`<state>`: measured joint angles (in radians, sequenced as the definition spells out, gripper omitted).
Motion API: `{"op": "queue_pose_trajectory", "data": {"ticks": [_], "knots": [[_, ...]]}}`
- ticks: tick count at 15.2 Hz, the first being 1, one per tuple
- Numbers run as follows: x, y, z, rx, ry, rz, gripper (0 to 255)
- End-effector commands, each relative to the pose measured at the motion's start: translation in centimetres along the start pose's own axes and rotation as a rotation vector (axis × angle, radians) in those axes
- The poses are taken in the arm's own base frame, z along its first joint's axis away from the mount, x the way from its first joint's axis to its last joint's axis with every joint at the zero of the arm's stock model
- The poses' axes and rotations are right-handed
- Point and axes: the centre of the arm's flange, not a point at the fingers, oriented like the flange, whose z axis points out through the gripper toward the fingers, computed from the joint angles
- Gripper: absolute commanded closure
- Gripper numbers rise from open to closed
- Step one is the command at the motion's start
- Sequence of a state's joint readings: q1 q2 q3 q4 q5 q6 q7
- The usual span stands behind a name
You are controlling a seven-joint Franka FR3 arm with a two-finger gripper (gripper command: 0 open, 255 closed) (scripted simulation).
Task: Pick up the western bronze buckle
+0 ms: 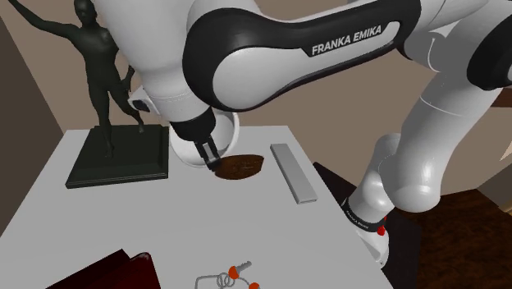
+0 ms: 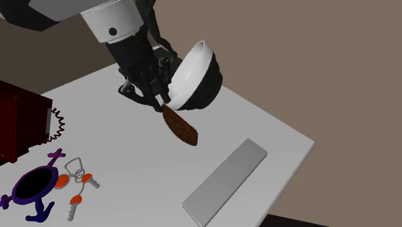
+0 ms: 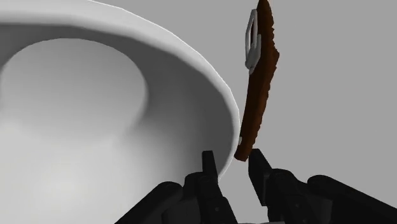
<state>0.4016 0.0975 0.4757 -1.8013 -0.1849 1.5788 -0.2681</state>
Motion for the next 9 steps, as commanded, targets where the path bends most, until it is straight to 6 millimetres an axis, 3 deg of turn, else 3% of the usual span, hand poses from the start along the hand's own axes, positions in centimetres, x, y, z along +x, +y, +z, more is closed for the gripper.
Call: {"op": "queue_pose_trajectory", "data": {"ticks": [1,9], "knots": [[-0.3,0.1,-0.8,0.001,-0.002,0.000,255],[-1.7,0.3,-4.8,0.001,-0.002,0.000,255]]}}
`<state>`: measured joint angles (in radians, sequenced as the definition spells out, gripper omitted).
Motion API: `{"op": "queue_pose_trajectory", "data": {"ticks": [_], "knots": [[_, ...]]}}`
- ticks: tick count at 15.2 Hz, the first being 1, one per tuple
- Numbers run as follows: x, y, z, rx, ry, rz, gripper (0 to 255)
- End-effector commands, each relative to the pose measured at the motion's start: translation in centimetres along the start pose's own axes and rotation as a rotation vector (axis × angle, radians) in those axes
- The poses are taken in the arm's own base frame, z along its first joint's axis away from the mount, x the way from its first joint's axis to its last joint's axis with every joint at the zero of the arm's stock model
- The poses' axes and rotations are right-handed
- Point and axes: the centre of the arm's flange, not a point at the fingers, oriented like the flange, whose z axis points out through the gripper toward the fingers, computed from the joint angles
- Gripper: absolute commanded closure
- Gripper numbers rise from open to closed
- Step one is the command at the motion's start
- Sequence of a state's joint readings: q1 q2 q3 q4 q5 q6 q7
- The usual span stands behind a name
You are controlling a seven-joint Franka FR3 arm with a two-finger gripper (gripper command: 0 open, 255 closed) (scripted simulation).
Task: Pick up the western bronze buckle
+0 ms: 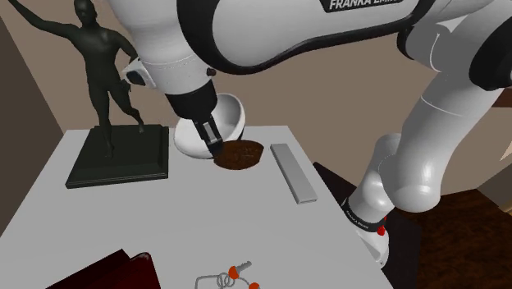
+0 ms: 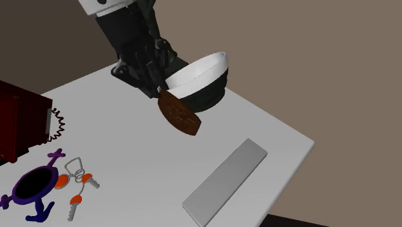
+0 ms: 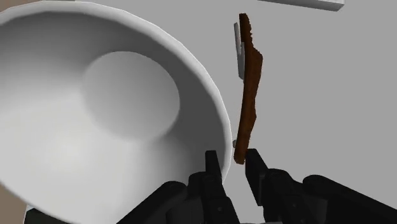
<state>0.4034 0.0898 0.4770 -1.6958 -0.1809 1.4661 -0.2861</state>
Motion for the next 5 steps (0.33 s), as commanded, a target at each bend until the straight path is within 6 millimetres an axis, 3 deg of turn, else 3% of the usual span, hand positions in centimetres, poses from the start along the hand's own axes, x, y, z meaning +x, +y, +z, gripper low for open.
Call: {"op": "queue_pose_trajectory", "data": {"ticks": [1,5], "knots": [[-0.4,0.0,-1.1,0.000,0.000,0.000,255],[-0.8,0.1,-2.1,0.000,0.000,0.000,255]]}}
